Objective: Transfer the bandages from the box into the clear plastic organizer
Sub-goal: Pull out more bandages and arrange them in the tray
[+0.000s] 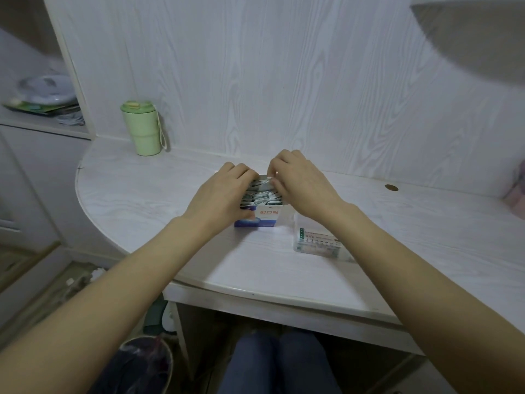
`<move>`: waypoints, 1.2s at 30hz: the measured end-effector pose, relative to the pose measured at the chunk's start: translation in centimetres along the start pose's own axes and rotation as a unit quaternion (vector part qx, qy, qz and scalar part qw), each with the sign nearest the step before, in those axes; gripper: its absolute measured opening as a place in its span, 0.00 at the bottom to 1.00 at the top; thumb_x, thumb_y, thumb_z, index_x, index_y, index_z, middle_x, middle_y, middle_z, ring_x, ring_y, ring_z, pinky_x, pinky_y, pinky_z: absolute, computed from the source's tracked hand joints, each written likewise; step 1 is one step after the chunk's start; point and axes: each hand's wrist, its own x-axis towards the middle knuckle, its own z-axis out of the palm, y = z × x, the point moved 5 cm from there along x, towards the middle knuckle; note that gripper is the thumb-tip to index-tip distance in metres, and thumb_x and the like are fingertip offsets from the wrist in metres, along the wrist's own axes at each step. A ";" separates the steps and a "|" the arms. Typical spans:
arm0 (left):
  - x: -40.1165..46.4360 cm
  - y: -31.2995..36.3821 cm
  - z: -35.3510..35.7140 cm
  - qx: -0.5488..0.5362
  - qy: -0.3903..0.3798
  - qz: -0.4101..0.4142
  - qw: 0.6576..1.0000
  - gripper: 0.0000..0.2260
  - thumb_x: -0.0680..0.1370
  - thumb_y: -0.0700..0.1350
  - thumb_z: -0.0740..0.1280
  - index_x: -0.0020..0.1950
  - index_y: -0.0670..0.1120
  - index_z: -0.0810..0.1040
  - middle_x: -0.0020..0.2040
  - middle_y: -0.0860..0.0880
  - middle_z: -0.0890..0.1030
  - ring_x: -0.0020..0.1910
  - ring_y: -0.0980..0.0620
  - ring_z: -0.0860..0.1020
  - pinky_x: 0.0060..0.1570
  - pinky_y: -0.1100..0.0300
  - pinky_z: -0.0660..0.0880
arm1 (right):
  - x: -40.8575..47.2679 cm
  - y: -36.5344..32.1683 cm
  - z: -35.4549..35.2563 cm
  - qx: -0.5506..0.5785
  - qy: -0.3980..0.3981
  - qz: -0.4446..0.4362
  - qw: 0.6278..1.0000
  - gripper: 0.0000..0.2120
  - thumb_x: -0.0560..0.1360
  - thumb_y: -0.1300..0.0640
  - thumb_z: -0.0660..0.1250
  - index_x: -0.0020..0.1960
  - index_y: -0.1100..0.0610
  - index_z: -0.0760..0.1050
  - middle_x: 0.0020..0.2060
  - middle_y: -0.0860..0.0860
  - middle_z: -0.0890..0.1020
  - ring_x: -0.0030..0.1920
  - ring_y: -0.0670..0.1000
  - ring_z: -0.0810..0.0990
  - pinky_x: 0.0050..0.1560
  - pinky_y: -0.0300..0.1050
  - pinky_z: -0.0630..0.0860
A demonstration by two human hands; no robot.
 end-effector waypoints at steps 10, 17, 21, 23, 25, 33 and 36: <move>-0.2 0.0 0.1 -0.012 0.000 -0.005 1.000 0.26 0.68 0.48 0.75 0.63 0.47 0.71 0.59 0.51 0.73 0.56 0.51 0.67 0.51 0.55 0.71 | 0.7 -1.0 1.0 -0.090 -0.026 0.000 0.996 0.12 0.79 0.60 0.58 0.59 0.54 0.75 0.49 0.51 0.81 0.53 0.54 0.72 0.42 0.44 0.61; 0.1 -0.3 0.3 -0.036 -0.022 -0.016 0.999 0.25 0.69 0.46 0.74 0.64 0.46 0.71 0.61 0.51 0.73 0.59 0.50 0.67 0.54 0.57 0.70 | 0.4 0.4 0.3 0.099 -0.010 0.100 0.990 0.09 0.76 0.58 0.63 0.52 0.55 0.80 0.43 0.53 0.82 0.45 0.54 0.78 0.41 0.47 0.72; 1.3 -0.6 0.5 -0.047 -0.048 -0.018 0.998 0.23 0.70 0.44 0.73 0.63 0.45 0.71 0.60 0.49 0.74 0.58 0.47 0.69 0.51 0.63 0.63 | 0.4 1.9 -0.4 0.144 0.036 0.132 0.980 0.07 0.74 0.59 0.65 0.50 0.56 0.80 0.43 0.52 0.83 0.44 0.53 0.78 0.42 0.47 0.73; 2.0 -0.9 0.7 -0.047 -0.070 -0.025 0.996 0.23 0.71 0.43 0.71 0.64 0.45 0.71 0.59 0.48 0.75 0.57 0.46 0.70 0.50 0.62 0.62 | 0.5 3.3 -0.9 0.178 0.073 0.157 0.969 0.07 0.74 0.59 0.67 0.50 0.57 0.81 0.43 0.53 0.83 0.43 0.51 0.77 0.41 0.43 0.69; 2.7 -1.3 1.0 -0.057 -0.099 -0.039 0.993 0.24 0.72 0.43 0.70 0.66 0.46 0.69 0.60 0.48 0.75 0.58 0.46 0.71 0.53 0.59 0.65 | 0.3 4.7 -1.3 0.211 0.092 0.188 0.955 0.06 0.73 0.60 0.68 0.49 0.58 0.81 0.41 0.53 0.83 0.42 0.50 0.77 0.39 0.40 0.67; 3.8 0.9 0.0 -0.215 -0.056 -0.066 0.973 0.28 0.78 0.49 0.64 0.75 0.47 0.59 0.73 0.51 0.66 0.71 0.51 0.63 0.72 0.56 0.54 | -1.6 7.3 -0.7 0.437 0.090 0.245 0.861 0.06 0.73 0.67 0.69 0.42 0.57 0.80 0.34 0.52 0.83 0.35 0.46 0.83 0.38 0.37 0.77; 4.4 3.8 -0.7 -0.273 -0.039 -0.036 0.961 0.21 0.82 0.47 0.56 0.74 0.47 0.62 0.70 0.50 0.70 0.68 0.51 0.68 0.62 0.64 0.62 | -2.9 7.4 -0.9 0.493 0.079 0.235 0.834 0.06 0.73 0.67 0.69 0.46 0.58 0.81 0.35 0.51 0.84 0.37 0.45 0.83 0.39 0.35 0.77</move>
